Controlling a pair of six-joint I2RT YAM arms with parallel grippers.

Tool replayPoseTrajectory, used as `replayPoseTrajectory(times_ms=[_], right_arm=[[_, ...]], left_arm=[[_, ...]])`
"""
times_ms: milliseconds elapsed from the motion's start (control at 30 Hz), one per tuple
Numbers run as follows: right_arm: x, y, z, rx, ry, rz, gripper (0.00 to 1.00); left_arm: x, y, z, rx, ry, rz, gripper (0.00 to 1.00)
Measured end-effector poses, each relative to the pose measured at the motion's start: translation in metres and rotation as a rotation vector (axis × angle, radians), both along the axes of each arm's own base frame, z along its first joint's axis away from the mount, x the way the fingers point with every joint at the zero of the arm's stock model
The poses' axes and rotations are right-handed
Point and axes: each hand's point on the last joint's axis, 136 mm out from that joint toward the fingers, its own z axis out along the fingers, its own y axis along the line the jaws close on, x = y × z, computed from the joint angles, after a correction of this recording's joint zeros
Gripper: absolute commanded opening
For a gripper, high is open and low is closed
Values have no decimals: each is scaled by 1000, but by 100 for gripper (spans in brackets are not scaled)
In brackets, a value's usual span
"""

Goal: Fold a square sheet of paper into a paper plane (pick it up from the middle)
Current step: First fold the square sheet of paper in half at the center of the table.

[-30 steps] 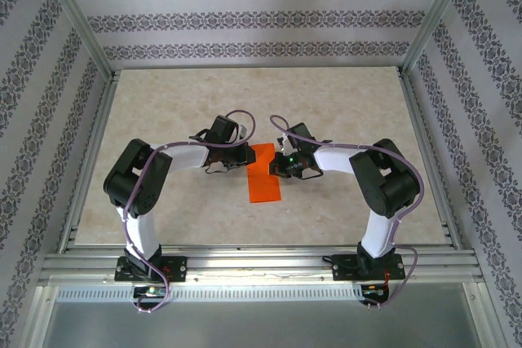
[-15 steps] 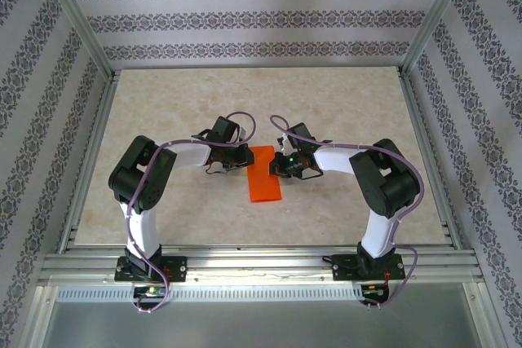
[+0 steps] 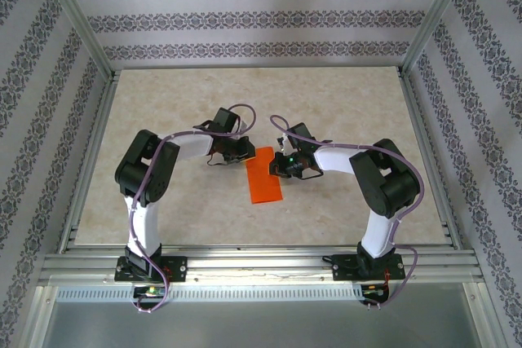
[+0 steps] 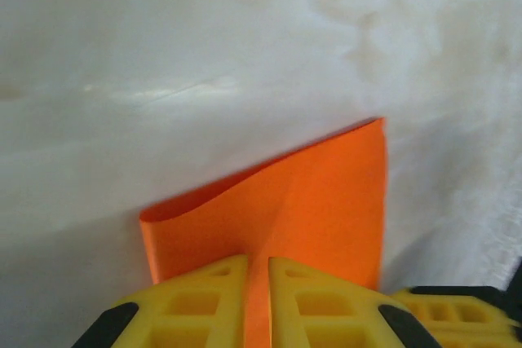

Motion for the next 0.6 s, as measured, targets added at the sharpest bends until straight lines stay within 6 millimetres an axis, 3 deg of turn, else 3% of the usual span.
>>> replayPoseTrajectory(times_ms=[600], right_arm=[[0, 0, 0, 0, -3, 2, 0]], left_arm=[[6, 6, 1, -88, 33, 68, 17]])
